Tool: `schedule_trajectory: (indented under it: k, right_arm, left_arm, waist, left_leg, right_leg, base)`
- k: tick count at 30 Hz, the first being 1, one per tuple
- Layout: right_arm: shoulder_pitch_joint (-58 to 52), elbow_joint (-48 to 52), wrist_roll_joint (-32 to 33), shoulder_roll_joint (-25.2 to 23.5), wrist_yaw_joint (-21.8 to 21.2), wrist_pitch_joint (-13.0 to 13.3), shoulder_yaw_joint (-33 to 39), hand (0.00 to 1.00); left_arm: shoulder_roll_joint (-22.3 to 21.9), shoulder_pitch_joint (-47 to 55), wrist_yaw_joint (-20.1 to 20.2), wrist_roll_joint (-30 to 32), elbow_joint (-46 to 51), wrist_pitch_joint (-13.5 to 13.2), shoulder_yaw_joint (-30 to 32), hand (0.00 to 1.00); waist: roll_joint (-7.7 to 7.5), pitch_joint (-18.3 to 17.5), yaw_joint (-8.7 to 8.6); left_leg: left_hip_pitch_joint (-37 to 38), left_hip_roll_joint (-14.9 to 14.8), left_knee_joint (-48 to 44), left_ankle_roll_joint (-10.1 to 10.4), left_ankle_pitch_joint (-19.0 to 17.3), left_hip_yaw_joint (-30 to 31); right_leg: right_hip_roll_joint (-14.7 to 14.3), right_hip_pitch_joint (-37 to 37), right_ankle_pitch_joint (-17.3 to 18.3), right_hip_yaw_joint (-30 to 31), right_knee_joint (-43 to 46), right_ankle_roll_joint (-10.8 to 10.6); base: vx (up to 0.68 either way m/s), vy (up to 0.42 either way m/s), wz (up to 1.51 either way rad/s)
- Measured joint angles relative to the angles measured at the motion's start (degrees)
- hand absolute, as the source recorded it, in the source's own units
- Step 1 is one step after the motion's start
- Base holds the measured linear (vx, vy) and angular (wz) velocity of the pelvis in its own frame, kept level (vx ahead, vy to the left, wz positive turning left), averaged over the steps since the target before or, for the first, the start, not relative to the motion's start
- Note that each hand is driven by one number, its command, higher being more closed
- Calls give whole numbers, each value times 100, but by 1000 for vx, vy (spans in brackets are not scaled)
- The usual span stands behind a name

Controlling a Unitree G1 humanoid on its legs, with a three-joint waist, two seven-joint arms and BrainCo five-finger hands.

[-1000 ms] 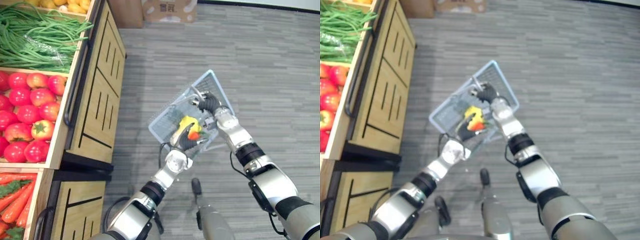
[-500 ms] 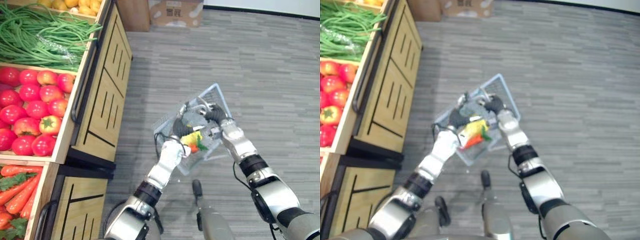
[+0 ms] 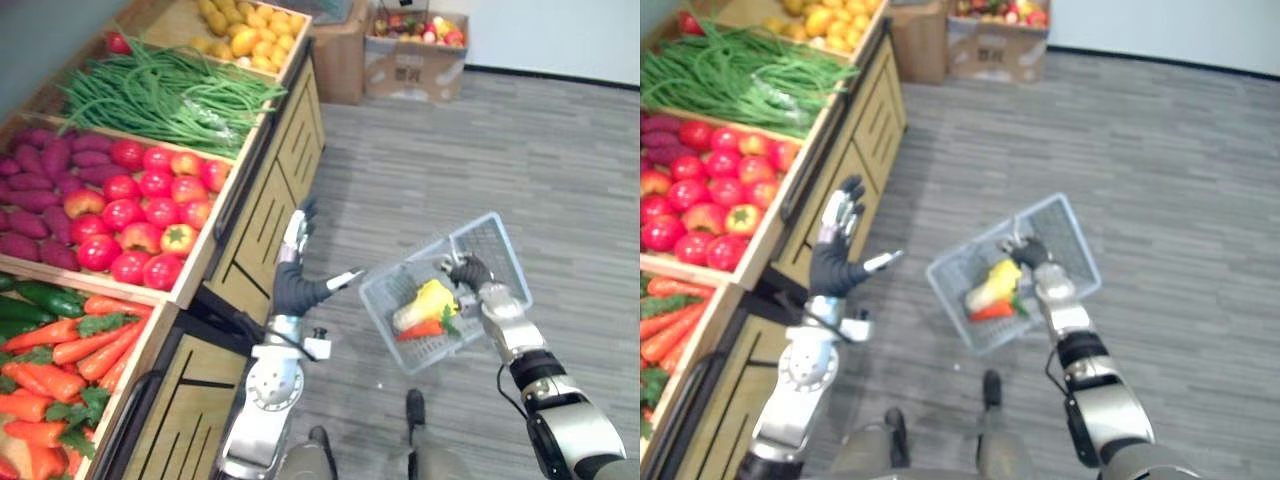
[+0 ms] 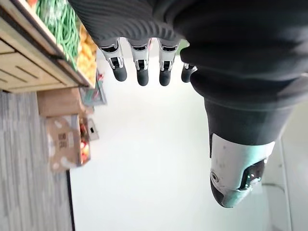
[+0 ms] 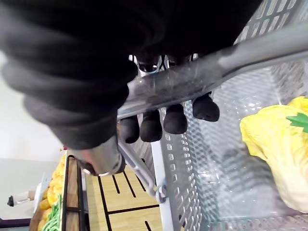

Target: Pick vegetable in the basket

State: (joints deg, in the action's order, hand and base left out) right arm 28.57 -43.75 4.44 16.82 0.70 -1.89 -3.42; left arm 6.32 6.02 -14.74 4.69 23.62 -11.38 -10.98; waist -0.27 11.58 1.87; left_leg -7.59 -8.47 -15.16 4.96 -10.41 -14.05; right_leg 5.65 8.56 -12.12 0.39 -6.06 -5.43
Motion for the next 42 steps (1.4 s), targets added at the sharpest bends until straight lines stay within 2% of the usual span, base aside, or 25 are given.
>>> schedule_trajectory:
  k: [3, 7, 10, 12, 17, 20, 24, 26, 28, 35, 39, 42]
  right_arm:
    - [-441, 1, -4, -46, 0, 40, 261, 100]
    - [-1016, -1, -6, -124, 20, 68, 633, 100]
    - [-1426, -1, -6, -174, 25, 69, 893, 100]
    - [-1731, 15, -6, -240, 33, 95, 1039, 100]
    - [-2239, 148, -8, -347, 135, 202, 1243, 100]
    - [-2482, 339, -12, -422, 152, 296, 1268, 100]
    - [-2892, 517, -8, -488, 139, 387, 1349, 100]
    - [-2991, 521, -9, -491, 133, 448, 1492, 100]
    - [-3073, 521, -13, -489, 121, 523, 1667, 100]
    - [-3534, 472, -228, -482, 102, 528, 2140, 100]
    - [-3703, 158, -228, -483, 71, 513, 2573, 100]
    - [-3826, -217, -237, -484, 95, 510, 2907, 100]
  left_arm:
    - [-46, 392, -178, 3, 47, -133, 598, 0]
    - [-271, 920, -410, 29, -46, -172, 1405, 0]
    - [-295, 1013, -544, 169, -875, -167, 2018, 0]
    - [-296, 1035, -567, 538, -1828, -83, 2504, 0]
    - [-412, 1013, -636, 933, -3769, 309, 3194, 0]
    - [-387, 1003, -624, 1036, -4797, 426, 3392, 0]
    - [-261, 1048, -455, 1478, -6368, 580, 3386, 0]
    - [-181, 1041, -278, 1686, -7007, 642, 3374, 0]
    - [-90, 1072, 69, 1828, -7625, 752, 3372, 0]
    - [-93, 1105, 603, 1920, -7856, 769, 3019, 0]
    - [-87, 1087, 755, 1919, -7948, 682, 2677, 0]
    - [6, 988, 846, 1904, -8075, 659, 2519, 0]
  waist:
    - [-31, -112, 60]
    - [-117, -301, 142]
    - [-162, -348, 195]
    - [-212, -483, 278]
    - [-232, -660, 186]
    - [-215, -683, 176]
    - [-172, -779, 132]
    - [-166, -793, 75]
    - [-163, -801, 7]
    - [-117, -886, -48]
    - [-62, -974, -183]
    - [-31, -1028, -191]
  left_leg:
    - [64, 71, 161, 0, 125, 138]
    - [99, 114, 401, 18, 289, 285]
    - [200, 134, 585, 38, 417, 402]
    - [290, 157, 781, 56, 504, 422]
    - [322, 215, 957, 84, 597, 622]
    - [420, 243, 1097, 62, 625, 625]
    - [616, 260, 1198, 75, 619, 510]
    - [689, 262, 1246, 87, 618, 416]
    - [822, 258, 1304, 103, 589, 224]
    - [1023, 220, 1290, 107, 424, -132]
    - [1089, 210, 1294, 91, 377, -184]
    - [1168, 183, 1294, 100, 342, -292]
  right_leg:
    - [54, -85, 49, -163, -1, 1]
    - [88, -116, 124, -339, -1, -3]
    - [90, -217, 133, -489, -2, 8]
    - [96, -225, 194, -517, -4, 13]
    - [164, -295, 262, -713, -34, 47]
    - [175, -324, 299, -716, -35, 31]
    - [170, -396, 346, -617, -36, 12]
    - [165, -400, 350, -542, -35, 16]
    - [149, -391, 349, -365, -35, 15]
    - [89, -382, 369, -13, -35, -11]
    - [72, -399, 396, 19, -34, -45]
    - [31, -416, 396, 108, -33, -57]
  base:
    - [-34, -5, 29]
    - [-12, -25, 26]
    - [-5, -26, 20]
    - [-4, -28, 7]
    - [-1, -2, 21]
    - [-1, -3, 2]
    - [37, 4, -11]
    - [43, 4, -26]
    - [41, 12, -38]
    - [36, 9, -28]
    - [30, 7, -8]
    - [42, -3, -17]
